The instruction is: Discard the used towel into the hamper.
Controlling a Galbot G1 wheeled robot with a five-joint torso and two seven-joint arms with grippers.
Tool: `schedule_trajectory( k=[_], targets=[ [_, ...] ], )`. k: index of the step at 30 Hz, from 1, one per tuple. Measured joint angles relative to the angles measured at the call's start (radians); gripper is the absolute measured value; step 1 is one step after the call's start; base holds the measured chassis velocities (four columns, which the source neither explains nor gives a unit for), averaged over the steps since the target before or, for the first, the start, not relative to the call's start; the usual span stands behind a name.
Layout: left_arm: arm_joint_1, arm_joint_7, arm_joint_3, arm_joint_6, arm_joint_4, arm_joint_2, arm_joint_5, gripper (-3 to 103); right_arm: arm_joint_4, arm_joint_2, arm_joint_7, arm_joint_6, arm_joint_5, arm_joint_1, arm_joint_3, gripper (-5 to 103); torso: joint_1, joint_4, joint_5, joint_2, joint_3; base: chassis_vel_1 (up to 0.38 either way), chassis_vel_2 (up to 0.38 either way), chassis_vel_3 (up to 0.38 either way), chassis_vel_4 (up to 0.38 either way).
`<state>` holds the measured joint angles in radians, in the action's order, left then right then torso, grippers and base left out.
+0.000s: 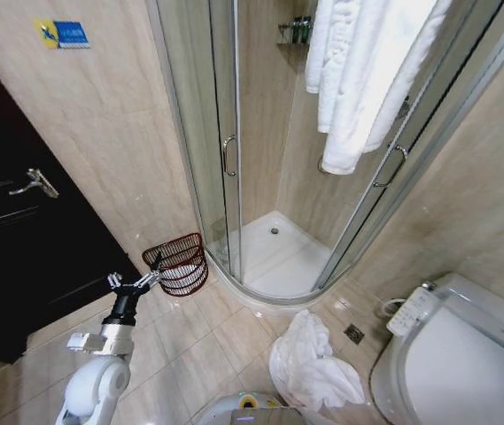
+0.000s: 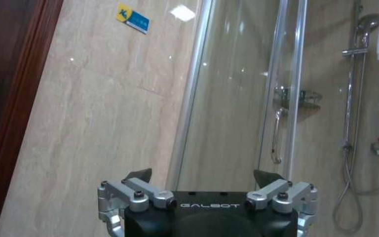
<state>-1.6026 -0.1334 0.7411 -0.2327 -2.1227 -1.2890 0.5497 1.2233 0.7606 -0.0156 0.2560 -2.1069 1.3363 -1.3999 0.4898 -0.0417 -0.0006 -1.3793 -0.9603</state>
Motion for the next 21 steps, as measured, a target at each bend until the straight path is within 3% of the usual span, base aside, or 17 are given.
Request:
schedule_trajectory(
  k=[3,8,10,11,17,18,21],
  targets=[
    [0.004,0.001,0.002,0.0,-0.001,-0.003,0.0,100,0.007,-0.005,0.014,0.002,-0.001,0.005,0.003,103,0.0,0.0,0.0005,0.0,0.0,0.0,0.0,0.0,0.0],
    [0.007,0.001,0.011,0.002,-0.004,-0.002,0.001,100,0.024,-0.021,0.009,-0.004,0.002,0.011,0.003,89,0.0,0.0,0.0008,0.0,0.0,0.0,0.0,0.0,0.0],
    [0.008,0.001,0.013,0.003,-0.005,-0.002,0.002,100,0.028,-0.025,0.009,-0.005,0.003,0.011,0.003,89,0.0,0.0,0.0008,0.0,0.0,0.0,0.0,0.0,0.0],
    [0.008,0.001,0.013,0.004,-0.005,-0.002,0.003,100,0.034,-0.028,0.008,-0.005,0.006,0.011,0.004,80,0.0,0.0,0.0008,0.0,0.0,0.0,0.0,0.0,0.0],
    [0.008,0.001,0.012,0.005,-0.005,-0.001,0.003,100,0.043,-0.029,0.009,-0.006,0.011,0.008,0.004,68,0.0,0.0,0.0006,0.0,0.0,0.0,0.0,0.0,0.0],
    [0.011,0.001,0.012,0.006,-0.005,-0.001,0.003,100,0.043,-0.026,0.011,-0.006,0.012,0.008,0.004,60,0.0,0.0,0.0005,0.0,0.0,0.0,0.0,0.0,0.0],
    [0.013,0.001,0.014,0.007,-0.006,0.0,0.003,100,0.043,-0.026,0.014,-0.006,0.014,0.008,0.004,51,0.0,0.0,0.0005,0.0,0.0,0.0,0.0,0.0,0.0]
  ],
)
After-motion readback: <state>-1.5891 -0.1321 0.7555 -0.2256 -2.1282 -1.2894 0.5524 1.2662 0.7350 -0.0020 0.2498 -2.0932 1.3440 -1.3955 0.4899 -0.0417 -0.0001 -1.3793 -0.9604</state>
